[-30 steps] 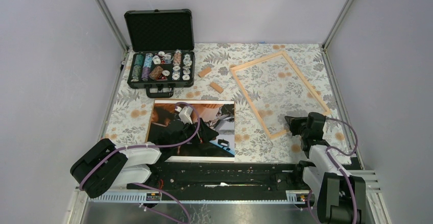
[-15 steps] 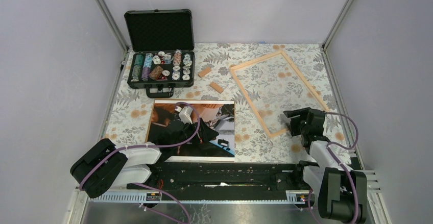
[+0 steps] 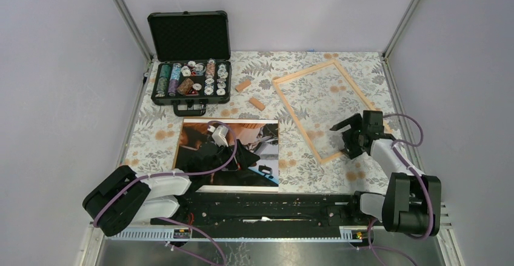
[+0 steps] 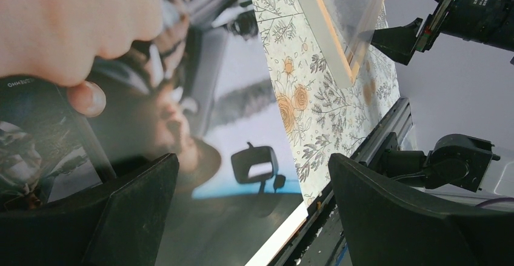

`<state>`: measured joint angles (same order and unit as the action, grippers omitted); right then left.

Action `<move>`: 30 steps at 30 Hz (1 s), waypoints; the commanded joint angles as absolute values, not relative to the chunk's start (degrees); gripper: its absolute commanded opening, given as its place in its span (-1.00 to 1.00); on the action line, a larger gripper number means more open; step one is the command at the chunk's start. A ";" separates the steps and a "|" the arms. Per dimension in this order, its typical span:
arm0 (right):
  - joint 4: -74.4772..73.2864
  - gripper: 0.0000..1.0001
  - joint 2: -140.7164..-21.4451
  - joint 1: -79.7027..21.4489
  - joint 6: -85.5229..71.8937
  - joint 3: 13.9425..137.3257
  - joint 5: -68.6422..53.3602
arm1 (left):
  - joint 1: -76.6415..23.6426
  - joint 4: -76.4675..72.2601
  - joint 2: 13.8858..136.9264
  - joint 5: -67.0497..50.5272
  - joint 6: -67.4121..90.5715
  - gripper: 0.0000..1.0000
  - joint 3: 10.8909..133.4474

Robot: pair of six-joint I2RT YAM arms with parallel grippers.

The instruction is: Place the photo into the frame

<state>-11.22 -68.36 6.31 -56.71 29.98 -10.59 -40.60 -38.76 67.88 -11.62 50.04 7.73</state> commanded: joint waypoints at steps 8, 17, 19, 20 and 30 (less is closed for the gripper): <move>-29.19 0.99 -73.37 0.32 -56.09 39.17 -6.18 | -40.26 -43.31 66.64 -11.78 50.45 0.97 6.94; -31.04 0.99 -80.28 -1.08 -55.56 42.54 -3.99 | -40.24 -43.37 66.05 -11.69 50.53 0.97 6.63; -34.34 0.99 -81.28 -1.75 -54.79 44.42 -3.44 | -40.20 -43.33 66.18 -11.73 50.54 0.97 6.69; -36.10 0.99 -81.37 -2.15 -54.16 45.36 -3.28 | -40.20 -43.35 66.12 -11.69 50.54 0.97 6.68; -45.42 0.99 -75.59 -2.73 -51.32 48.36 -2.29 | -39.99 -43.64 66.21 -11.82 50.71 0.97 6.52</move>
<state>-39.72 -78.81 -2.26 -53.32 45.17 -4.99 -40.34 -39.64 66.74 -11.62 50.63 7.35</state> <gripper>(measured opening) 0.994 0.987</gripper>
